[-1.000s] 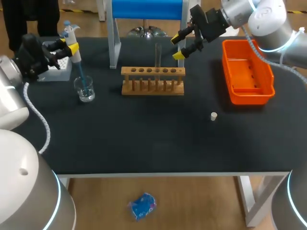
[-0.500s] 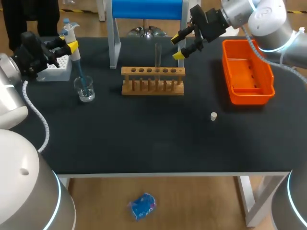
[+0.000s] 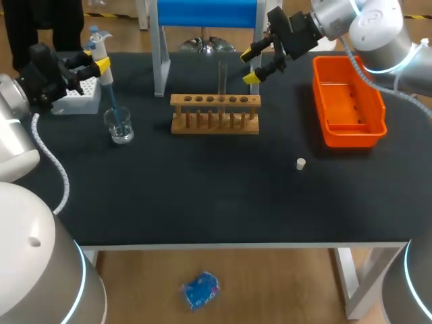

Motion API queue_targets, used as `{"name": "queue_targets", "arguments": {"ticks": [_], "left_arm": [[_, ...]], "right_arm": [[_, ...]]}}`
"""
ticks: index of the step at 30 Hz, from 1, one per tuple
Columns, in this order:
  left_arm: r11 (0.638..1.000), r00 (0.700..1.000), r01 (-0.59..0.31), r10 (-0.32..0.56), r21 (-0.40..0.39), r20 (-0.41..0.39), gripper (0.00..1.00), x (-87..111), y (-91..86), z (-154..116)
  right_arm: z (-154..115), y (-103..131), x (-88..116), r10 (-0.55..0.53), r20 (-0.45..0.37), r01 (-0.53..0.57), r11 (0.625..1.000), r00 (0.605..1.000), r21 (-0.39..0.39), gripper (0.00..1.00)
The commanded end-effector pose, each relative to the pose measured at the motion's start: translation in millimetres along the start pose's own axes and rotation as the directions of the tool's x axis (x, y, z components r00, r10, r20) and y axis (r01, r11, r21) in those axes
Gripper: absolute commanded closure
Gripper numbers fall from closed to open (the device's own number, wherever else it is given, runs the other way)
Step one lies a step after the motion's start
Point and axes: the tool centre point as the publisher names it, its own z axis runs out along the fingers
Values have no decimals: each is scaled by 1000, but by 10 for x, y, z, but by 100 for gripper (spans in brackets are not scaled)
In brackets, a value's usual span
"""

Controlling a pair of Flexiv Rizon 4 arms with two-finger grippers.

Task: Invert the test tube, pick up the pipette, mount the tip to pipette, aspirate from beaker and dispense into the tube, eject the tip, return the pipette, and cap with the stopper.

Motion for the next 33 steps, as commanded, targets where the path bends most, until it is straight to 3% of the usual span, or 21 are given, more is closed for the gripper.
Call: {"name": "queue_targets", "arguments": {"ticks": [1,10,17,26,33], "left_arm": [[1000,1000,-5,5,-11,0,100,14,-85,-13],[999,999,-42,42,-30,15,100,22,-350,-31],[996,997,-73,74,-44,21,100,31,-693,-9],[992,994,-109,109,-59,2,100,239,-1444,204],[993,990,-104,97,-63,-102,100,661,-1986,547]], "right_arm": [[-4,-3,-7,0,-2,0,1000,1000,1,0],[-4,-3,-7,0,-2,0,1000,1000,1,0],[-4,-3,-7,0,-2,0,1000,1000,1,0],[-4,-3,-7,0,-2,0,1000,1000,1,0],[-4,-3,-7,0,-2,0,1000,1000,1,0]]}}
